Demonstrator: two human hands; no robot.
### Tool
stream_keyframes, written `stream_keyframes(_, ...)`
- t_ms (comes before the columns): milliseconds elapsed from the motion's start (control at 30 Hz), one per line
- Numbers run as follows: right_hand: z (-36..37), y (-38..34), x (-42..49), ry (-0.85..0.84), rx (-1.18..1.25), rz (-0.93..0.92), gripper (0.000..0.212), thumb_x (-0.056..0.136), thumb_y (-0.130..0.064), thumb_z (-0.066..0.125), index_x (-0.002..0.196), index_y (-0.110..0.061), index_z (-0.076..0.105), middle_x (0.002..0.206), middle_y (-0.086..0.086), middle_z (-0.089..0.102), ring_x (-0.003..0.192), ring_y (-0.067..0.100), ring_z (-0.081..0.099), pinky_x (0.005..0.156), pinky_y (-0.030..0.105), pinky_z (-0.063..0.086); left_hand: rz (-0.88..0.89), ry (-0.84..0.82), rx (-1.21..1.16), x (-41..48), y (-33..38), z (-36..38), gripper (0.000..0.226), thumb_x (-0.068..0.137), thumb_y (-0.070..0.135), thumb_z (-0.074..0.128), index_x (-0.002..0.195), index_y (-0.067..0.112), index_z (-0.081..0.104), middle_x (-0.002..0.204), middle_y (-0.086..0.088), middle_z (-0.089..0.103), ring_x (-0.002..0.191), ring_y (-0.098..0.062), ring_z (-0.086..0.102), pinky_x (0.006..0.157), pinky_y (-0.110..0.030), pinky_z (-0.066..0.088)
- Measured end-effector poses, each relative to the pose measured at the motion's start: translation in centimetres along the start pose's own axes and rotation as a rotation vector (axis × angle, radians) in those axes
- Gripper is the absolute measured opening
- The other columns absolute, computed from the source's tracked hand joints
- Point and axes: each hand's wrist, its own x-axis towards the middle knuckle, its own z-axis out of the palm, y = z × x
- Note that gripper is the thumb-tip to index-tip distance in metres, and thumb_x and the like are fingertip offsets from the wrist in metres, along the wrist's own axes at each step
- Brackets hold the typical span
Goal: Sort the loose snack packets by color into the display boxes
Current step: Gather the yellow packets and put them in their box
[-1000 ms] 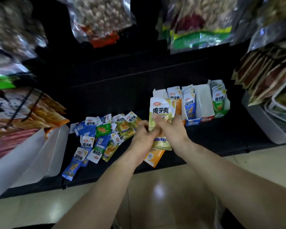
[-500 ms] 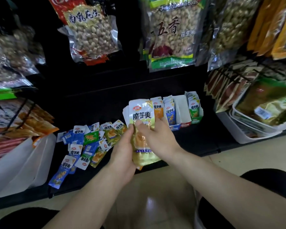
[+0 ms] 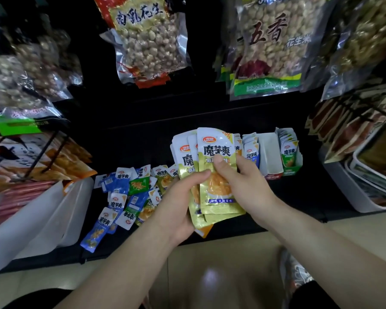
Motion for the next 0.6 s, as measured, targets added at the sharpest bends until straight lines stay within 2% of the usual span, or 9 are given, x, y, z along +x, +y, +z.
stream_keyframes(100, -0.3, -0.7, 0.1, -0.014, 0.044, -0.024, 0.022, 0.095, -0.038, 0.064, 0.096, -0.017, 0.071, 0.084, -0.005, 0.076, 0.081, 0.013, 0.074, 0.072, 0.028, 0.057, 0.032, 0.001, 0.001, 0.0, 0.1, -0.2, 0.045, 0.078, 0.011, 0.071, 0.123, 0.008, 0.068, 0.117, -0.021, 0.07, 0.104, -0.039, 0.07, 0.085, -0.053, 0.057)
stream_keyframes(167, -0.7, -0.9, 0.4, 0.054, 0.067, -0.024, 0.021, 0.089, -0.032, 0.073, 0.098, -0.013, 0.073, 0.088, 0.0, 0.078, 0.081, 0.019, 0.076, 0.073, 0.037, 0.061, 0.042, 0.013, 0.023, 0.1, 0.1, -0.1, 0.035, 0.082, 0.007, 0.07, 0.118, 0.008, 0.07, 0.114, -0.02, 0.072, 0.101, -0.039, 0.071, 0.086, -0.055, 0.057)
stream_keyframes(267, -0.8, -0.6, 0.7, 0.094, 0.047, 0.001, 0.025, 0.085, -0.031, 0.079, 0.097, -0.009, 0.073, 0.091, 0.008, 0.078, 0.083, 0.027, 0.076, 0.081, 0.052, 0.061, 0.044, 0.042, 0.028, 0.2, 0.2, -0.2, 0.032, 0.083, 0.011, 0.07, 0.115, 0.007, 0.071, 0.111, -0.019, 0.073, 0.098, -0.036, 0.073, 0.079, -0.049, 0.06)
stream_keyframes(400, -1.1, -0.2, 0.7, 0.126, 0.117, 0.055, 0.018, 0.09, -0.022, 0.074, 0.103, -0.011, 0.068, 0.095, 0.006, 0.077, 0.087, 0.024, 0.076, 0.085, 0.049, 0.06, -0.021, 0.062, -0.02, 0.1, 1.1, -0.9, 0.04, 0.089, 0.02, 0.059, 0.126, 0.004, 0.064, 0.114, -0.019, 0.072, 0.1, -0.037, 0.071, 0.083, -0.052, 0.057)
stream_keyframes(500, -1.1, -0.1, 0.7, 0.097, 0.177, 0.065, 0.022, 0.094, -0.019, 0.069, 0.113, -0.011, 0.063, 0.101, 0.005, 0.077, 0.091, 0.023, 0.075, 0.084, 0.043, 0.061, 0.062, 0.153, 0.062, 0.2, 1.3, -1.2, 0.034, 0.089, 0.007, 0.065, 0.123, 0.006, 0.063, 0.107, -0.018, 0.074, 0.091, -0.036, 0.074, 0.07, -0.05, 0.061)
stream_keyframes(600, -0.6, 0.2, 0.8, 0.087, 0.202, 0.105, 0.031, 0.092, -0.02, 0.072, 0.119, -0.013, 0.059, 0.103, 0.006, 0.076, 0.092, 0.023, 0.075, 0.086, 0.046, 0.06, 0.102, 0.191, 0.15, 0.4, 1.0, -1.0, 0.04, 0.083, 0.006, 0.073, 0.122, 0.007, 0.063, 0.105, -0.016, 0.075, 0.092, -0.035, 0.074, 0.073, -0.05, 0.061)
